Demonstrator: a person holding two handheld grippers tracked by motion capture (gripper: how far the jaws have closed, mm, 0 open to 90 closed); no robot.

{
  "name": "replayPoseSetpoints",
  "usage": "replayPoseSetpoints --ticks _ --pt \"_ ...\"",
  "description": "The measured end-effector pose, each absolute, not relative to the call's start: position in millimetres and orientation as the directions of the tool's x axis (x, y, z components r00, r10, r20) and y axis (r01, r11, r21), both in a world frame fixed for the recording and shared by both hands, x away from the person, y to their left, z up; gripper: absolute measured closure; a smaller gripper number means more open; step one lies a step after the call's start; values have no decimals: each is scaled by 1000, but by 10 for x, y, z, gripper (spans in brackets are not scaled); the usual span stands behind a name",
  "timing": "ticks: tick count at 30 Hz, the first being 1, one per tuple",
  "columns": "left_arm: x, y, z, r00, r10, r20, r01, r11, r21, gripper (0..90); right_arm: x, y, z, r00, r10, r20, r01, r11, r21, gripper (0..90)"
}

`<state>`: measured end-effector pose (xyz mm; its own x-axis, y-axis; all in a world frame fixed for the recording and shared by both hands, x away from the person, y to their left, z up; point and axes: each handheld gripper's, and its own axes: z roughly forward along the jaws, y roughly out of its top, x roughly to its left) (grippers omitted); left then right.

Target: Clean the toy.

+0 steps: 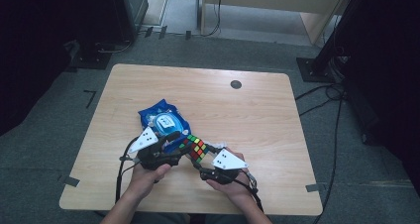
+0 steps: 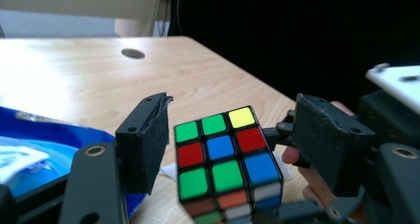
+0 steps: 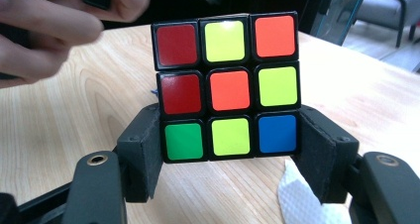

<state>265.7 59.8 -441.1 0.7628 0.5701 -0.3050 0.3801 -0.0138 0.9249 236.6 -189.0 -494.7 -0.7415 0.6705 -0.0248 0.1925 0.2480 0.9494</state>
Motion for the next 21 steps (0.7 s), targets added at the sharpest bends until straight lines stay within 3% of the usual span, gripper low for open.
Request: replayPoseSetpoints --ticks 4,7,11,17,21 --pt "2680 721 -4402 763 600 -239 317 -26 948 290 2433 -2000 -4930 -725 688 30 239 211 948 354" --pt "2655 718 -4481 750 660 -48 208 -167 964 311 2473 -2113 -4881 -711 698 87 282 169 945 354" --pt "2655 640 -4624 787 617 8 197 -264 944 303 2500 -2274 -4781 -690 706 159 326 107 939 355" --pt "2536 351 -4744 790 576 211 88 -446 891 231 2465 -2299 -4643 -692 685 228 372 68 926 355" --pt "2486 266 -4777 776 560 289 46 -507 861 190 2450 -2235 -4630 -700 666 260 406 71 911 355"
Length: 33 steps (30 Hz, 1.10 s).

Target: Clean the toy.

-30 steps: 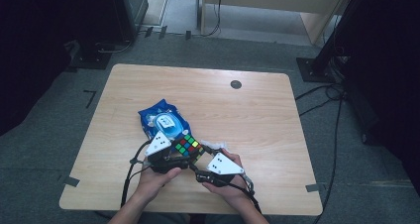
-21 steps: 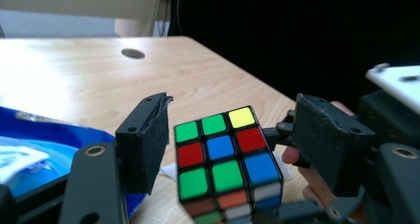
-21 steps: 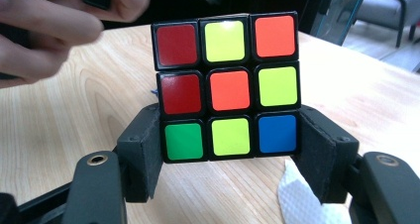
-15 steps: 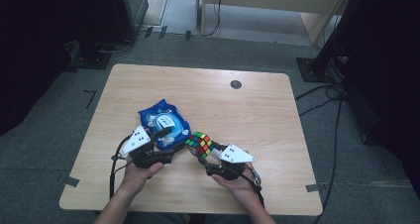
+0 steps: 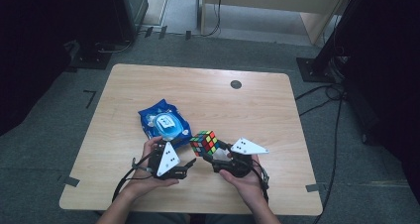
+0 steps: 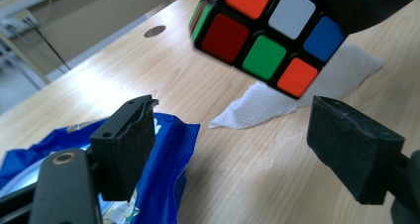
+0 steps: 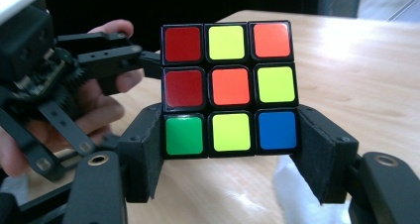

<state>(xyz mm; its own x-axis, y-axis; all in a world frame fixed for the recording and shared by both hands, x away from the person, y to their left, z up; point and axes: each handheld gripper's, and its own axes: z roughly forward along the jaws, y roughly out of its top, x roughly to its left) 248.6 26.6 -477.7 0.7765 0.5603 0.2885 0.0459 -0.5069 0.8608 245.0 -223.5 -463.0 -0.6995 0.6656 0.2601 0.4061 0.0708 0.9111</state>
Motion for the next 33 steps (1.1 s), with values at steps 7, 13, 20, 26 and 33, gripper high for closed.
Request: replayPoseSetpoints --ticks 7,13,20,26,33 --pt "2441 211 -4809 763 543 351 2 -544 839 192 2434 -2114 -4637 -709 627 322 471 81 878 355" --pt "2368 128 -4850 732 528 431 -55 -584 810 243 2441 -2071 -4653 -704 610 364 509 76 857 354" --pt "2321 67 -4876 722 529 447 -71 -585 808 329 2457 -2064 -4675 -690 586 425 552 48 832 350" --pt "2348 119 -4845 740 540 401 -48 -552 832 340 2466 -2105 -4652 -693 577 432 541 21 841 289" --pt "2471 311 -4800 747 602 284 38 -465 885 341 2513 -2358 -4593 -663 630 405 502 -29 865 251"
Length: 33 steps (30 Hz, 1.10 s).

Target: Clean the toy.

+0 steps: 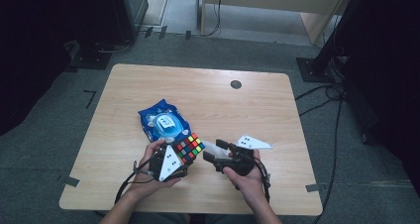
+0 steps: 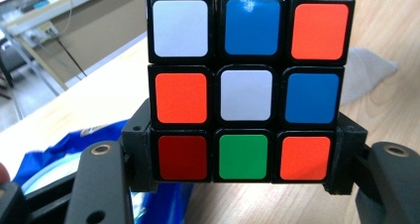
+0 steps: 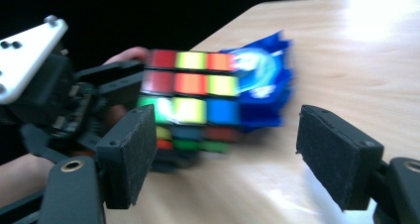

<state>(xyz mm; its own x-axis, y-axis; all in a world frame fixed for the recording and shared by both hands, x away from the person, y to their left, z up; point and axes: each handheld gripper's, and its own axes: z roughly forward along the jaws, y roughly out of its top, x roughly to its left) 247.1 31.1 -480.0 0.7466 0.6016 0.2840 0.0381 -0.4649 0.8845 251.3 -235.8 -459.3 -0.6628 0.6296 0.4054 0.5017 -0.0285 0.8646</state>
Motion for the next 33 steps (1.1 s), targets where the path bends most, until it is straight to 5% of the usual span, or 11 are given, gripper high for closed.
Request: replayPoseSetpoints --ticks 5,13,18,28,33 --pt "2536 415 -4756 754 626 199 90 -400 912 340 2590 -2622 -4689 -570 777 269 471 40 881 424" --pt "2548 425 -4748 760 628 167 112 -381 918 340 2654 -2591 -4956 -548 812 201 566 183 804 594" --pt "2545 443 -4737 761 627 168 110 -379 919 340 2631 -2582 -4949 -569 800 192 579 223 784 891" --pt "2553 465 -4729 765 626 151 118 -367 923 340 2550 -2689 -4784 -536 829 159 493 155 856 891" --pt "2560 475 -4727 765 629 142 124 -360 925 340 2548 -2650 -4844 -524 838 152 498 157 853 644"
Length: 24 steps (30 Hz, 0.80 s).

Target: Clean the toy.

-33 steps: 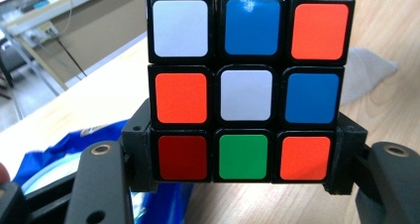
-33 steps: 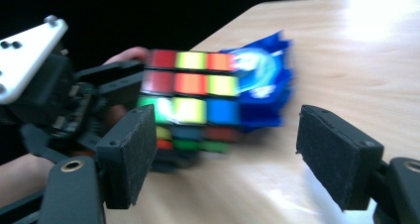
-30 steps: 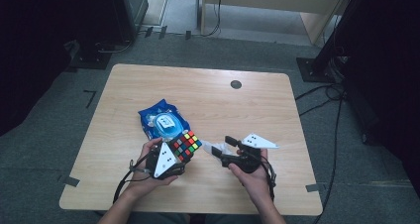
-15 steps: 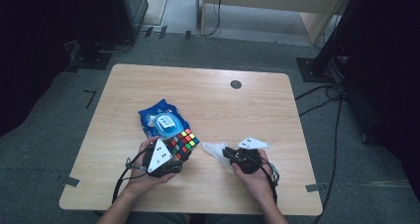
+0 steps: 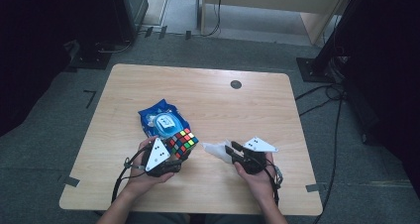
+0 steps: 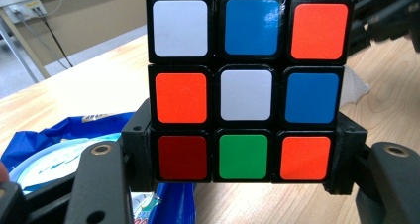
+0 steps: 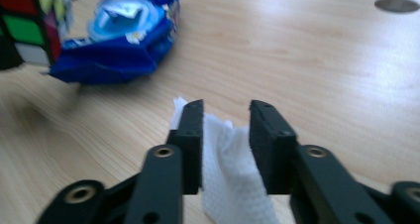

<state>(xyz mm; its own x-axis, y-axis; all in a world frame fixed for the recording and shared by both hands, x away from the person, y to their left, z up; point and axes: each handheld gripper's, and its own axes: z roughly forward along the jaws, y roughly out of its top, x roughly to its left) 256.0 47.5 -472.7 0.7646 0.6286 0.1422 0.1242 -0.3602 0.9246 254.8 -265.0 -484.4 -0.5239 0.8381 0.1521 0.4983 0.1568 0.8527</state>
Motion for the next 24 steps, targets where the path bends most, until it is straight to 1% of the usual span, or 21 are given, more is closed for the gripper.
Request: replayPoseSetpoints --ticks 2,3,4,5,6,7,8,9,15,18,21,24 --pt "2562 481 -4726 764 630 141 126 -359 925 340 2548 -2626 -4889 -532 836 137 504 182 845 583" --pt "2564 484 -4726 763 631 141 126 -359 925 341 2546 -2604 -4910 -530 841 111 508 209 835 549" --pt "2564 487 -4724 762 632 141 126 -358 925 340 2538 -2585 -4932 -522 848 86 509 229 830 579" --pt "2565 491 -4722 762 632 140 125 -356 926 340 2528 -2580 -4947 -519 852 68 507 243 827 673" --pt "2565 493 -4721 762 633 137 127 -353 927 341 2518 -2585 -4954 -508 859 62 512 243 824 739" --pt "2567 499 -4718 761 634 139 126 -354 927 340 2520 -2599 -4953 -504 861 70 517 236 822 835" --pt "2569 505 -4717 761 634 138 127 -354 927 340 2523 -2619 -4942 -503 860 82 520 225 824 886" --pt "2570 507 -4717 760 635 137 128 -352 927 341 2523 -2639 -4923 -504 859 88 515 217 829 900" --pt "2562 487 -4729 773 622 124 133 -351 927 341 2476 -2738 -4728 -478 871 113 439 126 889 900" --pt "2547 435 -4753 787 605 124 131 -360 924 341 2447 -2767 -4619 -482 864 147 408 73 910 900" --pt "2529 381 -4776 800 589 117 134 -365 921 341 2419 -2751 -4517 -514 836 189 392 33 919 900" --pt "2511 319 -4809 815 571 103 141 -366 920 340 2365 -2656 -4406 -568 797 206 371 25 928 900"
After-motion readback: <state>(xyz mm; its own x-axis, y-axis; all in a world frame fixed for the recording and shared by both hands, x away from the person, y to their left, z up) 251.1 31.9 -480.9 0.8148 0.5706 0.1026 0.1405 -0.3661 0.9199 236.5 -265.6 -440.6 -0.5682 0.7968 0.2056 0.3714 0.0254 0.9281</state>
